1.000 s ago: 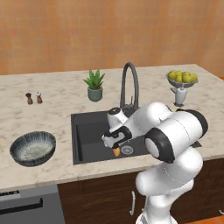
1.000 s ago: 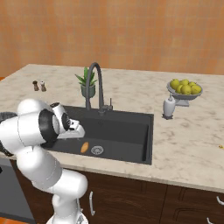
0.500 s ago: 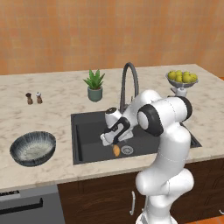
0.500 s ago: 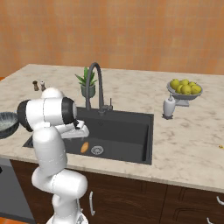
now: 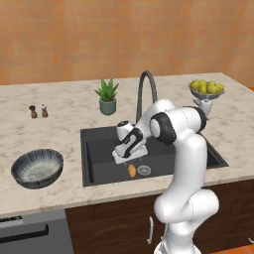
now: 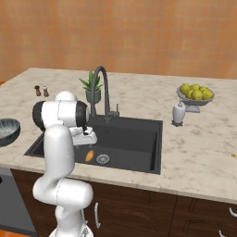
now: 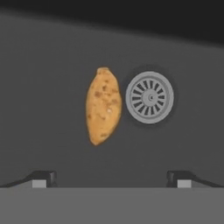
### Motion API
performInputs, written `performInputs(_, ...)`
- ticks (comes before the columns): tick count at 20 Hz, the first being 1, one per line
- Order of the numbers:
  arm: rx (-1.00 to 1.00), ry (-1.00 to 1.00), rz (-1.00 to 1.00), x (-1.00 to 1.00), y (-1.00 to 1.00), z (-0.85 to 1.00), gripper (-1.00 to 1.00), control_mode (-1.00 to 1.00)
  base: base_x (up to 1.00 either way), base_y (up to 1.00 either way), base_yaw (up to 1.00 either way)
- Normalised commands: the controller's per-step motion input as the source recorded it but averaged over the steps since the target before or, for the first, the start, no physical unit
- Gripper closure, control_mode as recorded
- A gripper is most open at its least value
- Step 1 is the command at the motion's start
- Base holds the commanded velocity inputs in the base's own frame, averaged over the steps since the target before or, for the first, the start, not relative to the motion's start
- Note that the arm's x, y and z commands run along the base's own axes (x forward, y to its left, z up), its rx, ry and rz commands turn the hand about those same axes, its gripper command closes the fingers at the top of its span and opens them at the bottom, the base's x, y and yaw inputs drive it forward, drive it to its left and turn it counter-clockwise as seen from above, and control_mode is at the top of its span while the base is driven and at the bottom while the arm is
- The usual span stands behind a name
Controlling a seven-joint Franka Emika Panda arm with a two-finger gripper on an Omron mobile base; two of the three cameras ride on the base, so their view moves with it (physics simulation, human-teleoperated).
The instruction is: Pick the potato from the sink and place it in the bowl. Then pick the bowl and place it in the microwave. Then close the microwave door and press the start button.
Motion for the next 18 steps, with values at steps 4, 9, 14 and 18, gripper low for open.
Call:
performInputs(4, 0.00, 0.00, 0.00, 0.13, 0.00, -0.46, -1.00, -1.00, 0.00, 0.00, 0.00)
performInputs(9, 0.00, 0.00, 0.00, 0.31, 0.02, -0.42, -1.00, -1.00, 0.00, 0.00, 0.00)
performInputs(14, 0.00, 0.00, 0.00, 0.46, 0.01, -0.41, -1.00, -1.00, 0.00, 0.00, 0.00)
performInputs(18, 0.00, 0.00, 0.00, 0.12, 0.01, -0.32, -1.00, -1.00, 0.00, 0.00, 0.00)
